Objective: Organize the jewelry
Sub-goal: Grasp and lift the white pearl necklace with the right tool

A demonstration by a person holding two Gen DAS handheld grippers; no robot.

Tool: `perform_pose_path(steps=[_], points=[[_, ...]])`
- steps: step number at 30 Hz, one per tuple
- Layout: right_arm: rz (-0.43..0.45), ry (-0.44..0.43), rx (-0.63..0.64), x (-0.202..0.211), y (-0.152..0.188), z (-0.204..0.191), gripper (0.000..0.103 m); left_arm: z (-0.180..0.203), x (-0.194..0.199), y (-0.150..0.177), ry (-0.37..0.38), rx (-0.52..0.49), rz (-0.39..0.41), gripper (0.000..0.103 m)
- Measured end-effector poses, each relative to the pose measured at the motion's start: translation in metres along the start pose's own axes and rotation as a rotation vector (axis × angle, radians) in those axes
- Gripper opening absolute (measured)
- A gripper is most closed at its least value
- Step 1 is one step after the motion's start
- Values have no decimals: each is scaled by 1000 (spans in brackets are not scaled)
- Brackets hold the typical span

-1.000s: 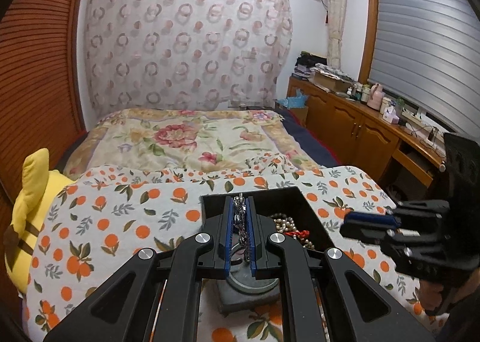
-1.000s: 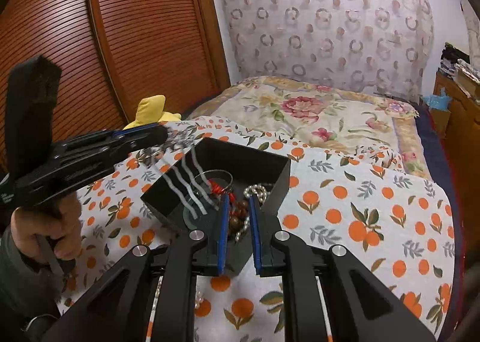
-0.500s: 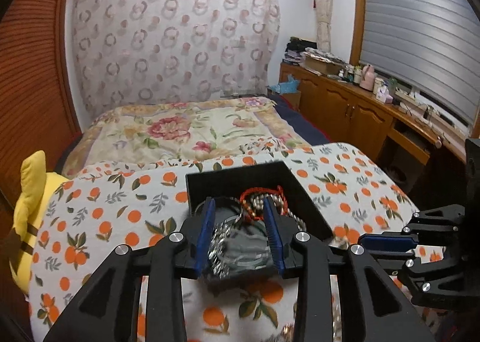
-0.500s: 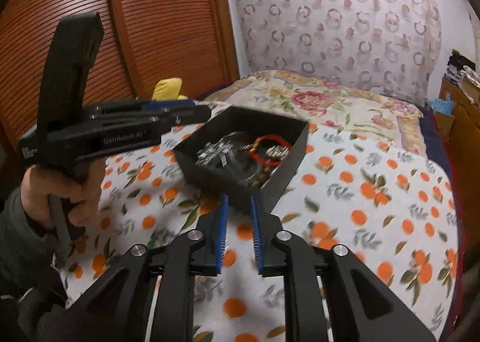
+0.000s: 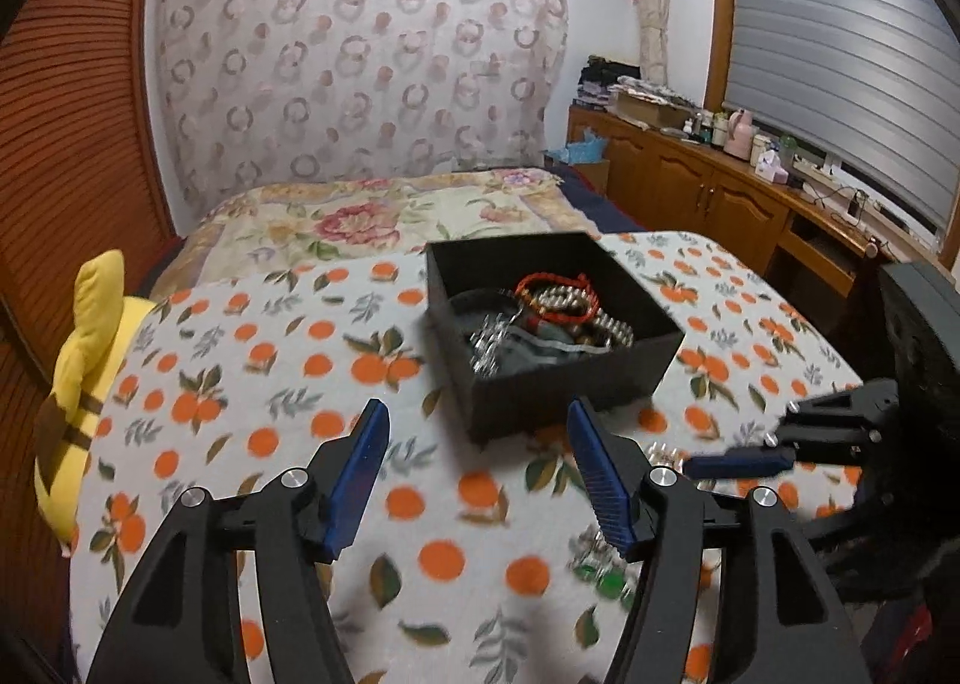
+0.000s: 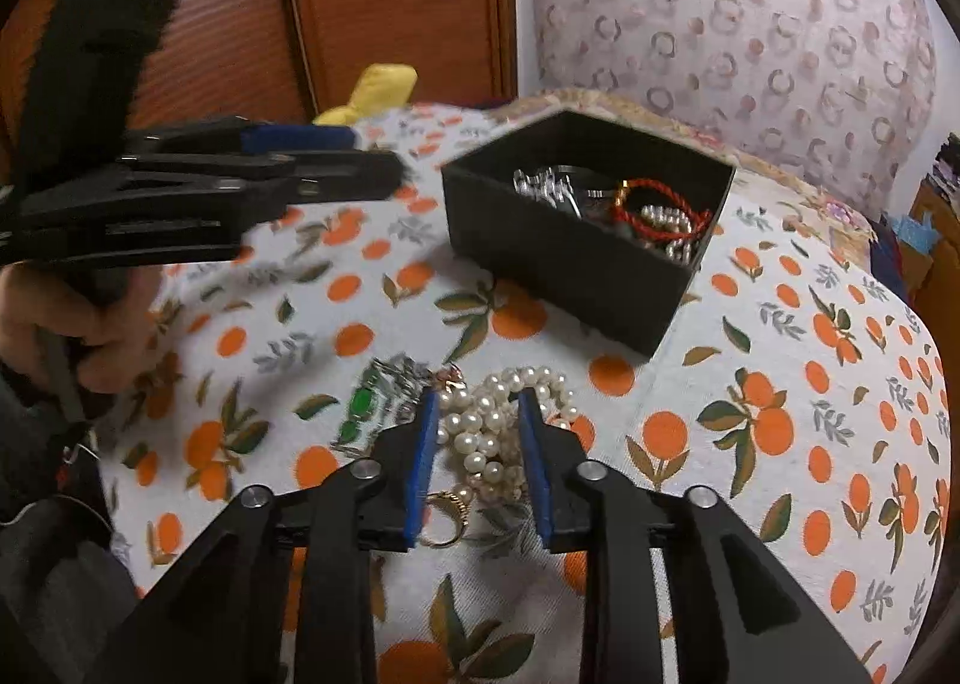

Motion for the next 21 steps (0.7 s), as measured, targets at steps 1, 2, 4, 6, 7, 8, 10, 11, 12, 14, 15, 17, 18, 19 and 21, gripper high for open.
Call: perform_pose_path(steps=[1,2,4,6,7,8,10,11,12,14,15,17,18,19,21], points=[[-3,7,4,-2,-1,0,33,-2,2,4,2,3,-4,59],[-15,9,5,-5,-1,1,34,-3,3,7,4,5,-8,59],[-24,14,19,-8,-2,-2,34,-5,5,13,-1,3,-12,59],[-30,24,36,-9,-2,-3,34,-6,8,18,-7,1,-8,59],[-34,26,40,-9,-2,-3,34,-6,10,20,-7,2,-8,59],[-38,31,46,-9,-2,-3,34,-7,11,21,-5,3,-8,59],[-38,34,48,-9,-1,-3,34,-9,13,23,-5,7,-8,59],[-39,35,48,-9,-1,-3,28,-9,13,23,-4,10,-8,59],[-40,33,49,-8,-1,-3,20,-8,13,24,-3,12,-9,59],[-42,27,46,-7,0,-3,9,-8,13,24,-3,16,-11,59],[-40,30,45,-6,1,-3,9,-8,13,25,-2,15,-12,59],[-32,35,46,-3,2,0,8,-8,13,25,0,13,-15,59],[-21,37,40,2,2,2,8,-8,13,27,2,13,-17,59],[-1,40,35,8,1,4,8,-7,12,28,4,12,-19,59],[27,53,35,18,-4,6,8,-4,12,32,12,12,-29,60]])
Point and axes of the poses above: each gripper's, at about its wrist camera, not at the fingertips, and x roughly against the way its jaws point, z to its right, y to its underside, the point moved 4 cm from there along -x, roughly the way its jaws point, and after that the axes turned 1 degree about -y, right-handed, at the moved point
